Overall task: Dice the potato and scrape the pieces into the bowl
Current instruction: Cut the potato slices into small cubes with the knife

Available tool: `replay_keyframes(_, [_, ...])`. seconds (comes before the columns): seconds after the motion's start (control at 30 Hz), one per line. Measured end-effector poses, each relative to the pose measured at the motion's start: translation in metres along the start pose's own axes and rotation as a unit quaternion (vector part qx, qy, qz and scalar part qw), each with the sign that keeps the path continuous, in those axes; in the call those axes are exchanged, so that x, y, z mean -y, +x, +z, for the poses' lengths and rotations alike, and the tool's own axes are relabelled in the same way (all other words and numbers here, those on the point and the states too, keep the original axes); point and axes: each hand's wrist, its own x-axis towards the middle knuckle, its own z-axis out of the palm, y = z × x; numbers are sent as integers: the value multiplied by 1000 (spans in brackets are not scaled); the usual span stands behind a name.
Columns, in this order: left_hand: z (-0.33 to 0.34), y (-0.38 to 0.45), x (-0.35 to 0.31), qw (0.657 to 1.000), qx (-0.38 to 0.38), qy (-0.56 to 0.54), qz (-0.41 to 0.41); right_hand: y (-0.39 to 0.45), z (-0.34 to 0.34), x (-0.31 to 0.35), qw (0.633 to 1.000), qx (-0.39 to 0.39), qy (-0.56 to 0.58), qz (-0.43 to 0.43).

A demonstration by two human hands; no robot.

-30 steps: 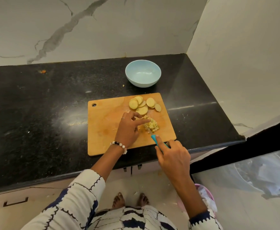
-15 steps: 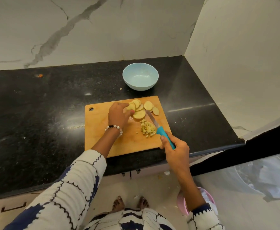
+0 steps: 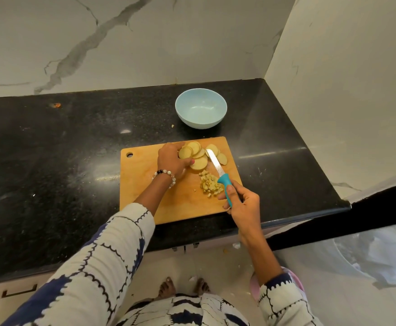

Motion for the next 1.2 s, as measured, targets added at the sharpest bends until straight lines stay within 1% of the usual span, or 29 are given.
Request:
replay_keyframes(0.13, [-2, 3, 3, 1000, 2, 11, -22, 1, 3, 0, 1000, 2, 17, 8])
replay_keyframes(0.37, [-5, 1, 2, 999, 5, -16, -40, -1, 6, 2, 1000, 3, 23, 9])
replay_keyframes(0.6, [-14, -9, -3, 999, -6, -43, -20, -4, 7, 3, 999, 7, 31, 9])
replay_keyframes(0.67, [-19, -16, 1, 999, -14, -34, -13, -6, 7, 4, 1000, 15, 27, 3])
replay_keyframes(0.77, [-26, -34, 11, 999, 9, 30, -10, -8, 11, 6, 999, 51, -16, -7])
replay_keyframes(0.9, [-27, -60, 28, 991, 47, 122, 5, -18, 24, 3, 991, 111, -81, 0])
replay_keyframes(0.97, [-23, -68, 33, 987, 57, 146, 18, -25, 32, 0, 979, 115, -160, -49])
replay_keyframes(1.03, [-20, -72, 37, 986, 63, 150, 28, -33, 43, -6, 954, 115, -250, -119])
replay_keyframes(1.07, [-20, -73, 37, 986, 67, 151, 31, -37, 48, -9, 943, 110, -282, -137])
replay_keyframes(1.2, [-21, -72, 40, 985, 70, 150, 42, -48, 60, -18, 924, 94, -347, -133])
